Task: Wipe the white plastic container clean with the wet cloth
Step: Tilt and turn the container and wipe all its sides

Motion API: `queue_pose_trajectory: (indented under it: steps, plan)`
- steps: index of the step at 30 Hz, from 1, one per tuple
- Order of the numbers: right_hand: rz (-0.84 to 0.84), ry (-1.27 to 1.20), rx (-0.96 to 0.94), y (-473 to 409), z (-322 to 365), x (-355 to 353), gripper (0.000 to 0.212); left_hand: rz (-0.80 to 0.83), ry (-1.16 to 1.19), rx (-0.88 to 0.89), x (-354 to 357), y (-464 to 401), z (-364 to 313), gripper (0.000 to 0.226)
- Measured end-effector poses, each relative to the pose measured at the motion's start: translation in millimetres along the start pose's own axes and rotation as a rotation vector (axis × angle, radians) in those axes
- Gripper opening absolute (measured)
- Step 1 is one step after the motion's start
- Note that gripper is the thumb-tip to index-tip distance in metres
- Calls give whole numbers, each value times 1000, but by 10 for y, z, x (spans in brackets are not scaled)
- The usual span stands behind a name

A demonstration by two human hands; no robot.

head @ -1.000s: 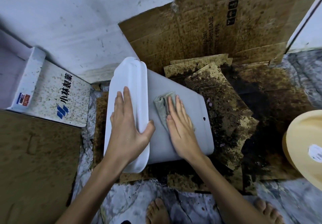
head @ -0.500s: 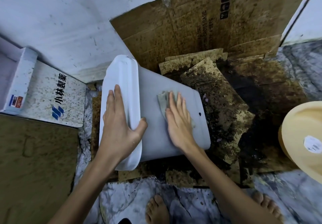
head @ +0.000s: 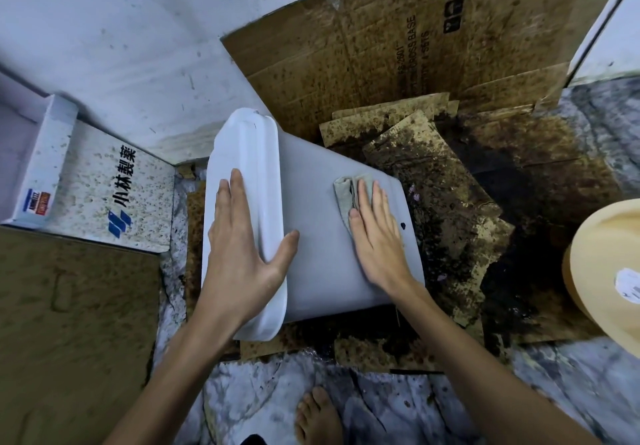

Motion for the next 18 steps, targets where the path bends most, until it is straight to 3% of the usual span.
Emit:
queue_pose_trajectory:
  steps: [4,10,18]
  plan:
    - [-3,-60,-15,43,191,21,74,-8,5,-9,-12,2,18,107]
    - [-7,-87,-186,221,697,24,80,-8,12,-19,-35,7,82,107]
    - [-10,-24,-186,188,358,-19,83,-22,10,-3,-39,9,88,108]
Point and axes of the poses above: each hand's wrist, its own y-axis away from the middle knuckle, its own x-axis out of the palm, z = x × y, the point moved 10 cm from there along -y, towards the middle knuckle, and after that the axes turned 9 degrees about y, right-handed, at the moved point
